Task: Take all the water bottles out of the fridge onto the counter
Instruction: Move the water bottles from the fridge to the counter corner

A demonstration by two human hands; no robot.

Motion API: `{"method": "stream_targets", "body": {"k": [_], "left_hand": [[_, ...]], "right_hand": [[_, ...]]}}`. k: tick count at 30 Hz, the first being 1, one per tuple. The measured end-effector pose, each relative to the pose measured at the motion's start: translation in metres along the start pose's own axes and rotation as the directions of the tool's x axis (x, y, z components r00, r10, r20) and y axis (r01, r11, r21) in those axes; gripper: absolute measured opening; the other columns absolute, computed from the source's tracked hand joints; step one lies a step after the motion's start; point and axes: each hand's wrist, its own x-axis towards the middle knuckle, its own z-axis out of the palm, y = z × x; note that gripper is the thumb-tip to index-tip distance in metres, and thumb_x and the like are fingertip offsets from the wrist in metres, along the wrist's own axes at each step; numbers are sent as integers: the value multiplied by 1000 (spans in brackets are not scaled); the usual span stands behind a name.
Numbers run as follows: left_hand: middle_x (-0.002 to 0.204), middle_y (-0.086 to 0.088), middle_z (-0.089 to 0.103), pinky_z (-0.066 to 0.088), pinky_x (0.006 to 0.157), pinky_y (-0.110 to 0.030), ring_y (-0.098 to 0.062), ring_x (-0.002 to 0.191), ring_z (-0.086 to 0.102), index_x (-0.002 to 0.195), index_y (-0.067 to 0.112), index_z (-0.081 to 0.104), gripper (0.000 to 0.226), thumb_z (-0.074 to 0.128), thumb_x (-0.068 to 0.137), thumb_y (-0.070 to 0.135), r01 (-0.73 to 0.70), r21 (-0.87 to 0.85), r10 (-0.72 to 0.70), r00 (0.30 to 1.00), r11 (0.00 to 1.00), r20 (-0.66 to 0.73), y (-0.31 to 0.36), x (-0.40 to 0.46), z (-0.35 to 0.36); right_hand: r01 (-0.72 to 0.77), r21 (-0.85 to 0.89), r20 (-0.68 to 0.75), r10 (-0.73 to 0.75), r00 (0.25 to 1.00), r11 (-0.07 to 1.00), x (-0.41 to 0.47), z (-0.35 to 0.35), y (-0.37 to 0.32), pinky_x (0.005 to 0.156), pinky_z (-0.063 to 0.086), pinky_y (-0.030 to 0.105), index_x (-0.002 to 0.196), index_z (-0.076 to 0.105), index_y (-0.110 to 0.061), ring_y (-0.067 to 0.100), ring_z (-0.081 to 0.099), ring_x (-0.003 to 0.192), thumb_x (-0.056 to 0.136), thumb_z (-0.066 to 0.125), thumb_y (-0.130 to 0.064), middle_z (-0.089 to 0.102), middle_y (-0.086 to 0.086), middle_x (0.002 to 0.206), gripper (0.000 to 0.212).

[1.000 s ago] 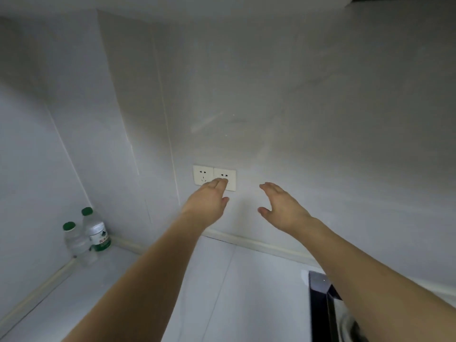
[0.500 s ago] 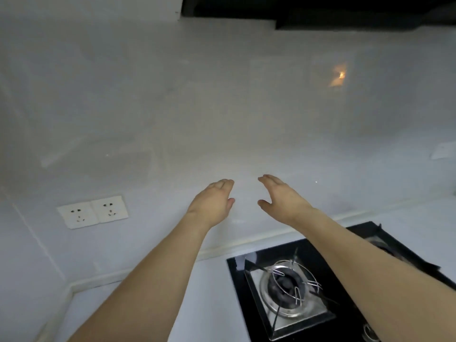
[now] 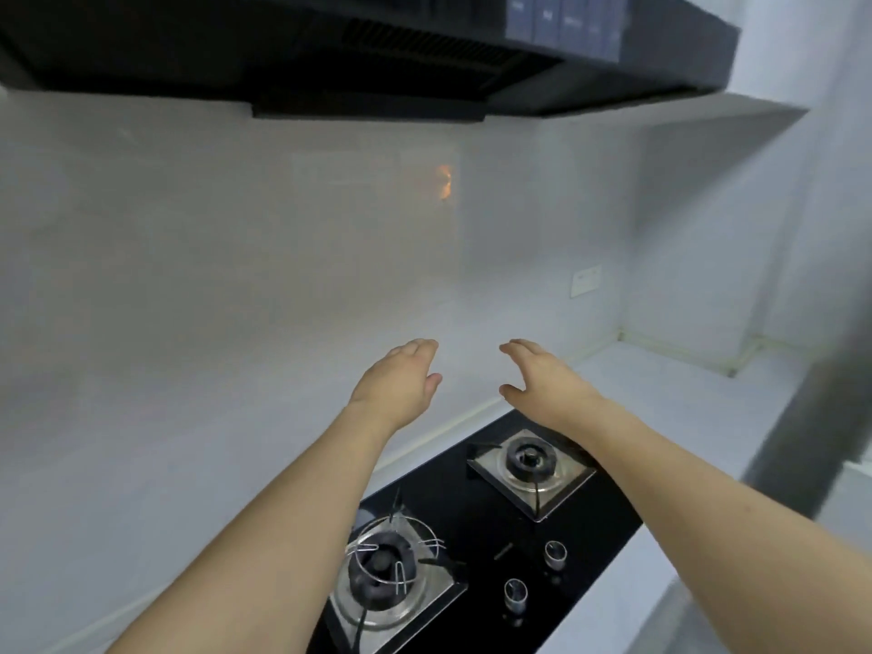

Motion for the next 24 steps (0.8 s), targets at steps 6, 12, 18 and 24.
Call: {"method": "stream_targets", "body": {"k": [6,12,18,24], "left_hand": [[158,-1,28,28,113,-34,-21,142,30,152,16,26,54,41,103,32,-127,-37,128,992,991,20,123,49,33],[155,-2,33,33,112,-37,-22,139,35,150,15,28,54,43,102,32,-294,-87,295,955,952,0,259,86,67],[151,-3,39,39,106,-39,-24,134,40,148,16,31,51,43,101,33,-447,-92,449,894,890,-6,376,115,87],[150,-5,40,36,105,-35,-24,133,41,146,13,34,49,44,101,31,-572,-86,574,819,816,-5,452,142,104]], "right_hand": [[-125,-52,-54,122,991,991,-50,-53,111,111,27,30,151,26,-16,21,27,143,97,51,-26,21,1,159,60],[-272,-79,-140,260,956,959,-113,-106,221,110,29,31,150,26,-15,21,31,140,97,50,-27,23,-1,158,60],[-405,-76,-192,385,903,911,-168,-149,300,115,28,36,150,27,-16,20,32,140,96,51,-29,25,0,157,60],[-492,-24,-258,470,844,870,-196,-176,356,114,27,34,150,28,-15,21,33,140,96,53,-27,27,3,157,61]]}}
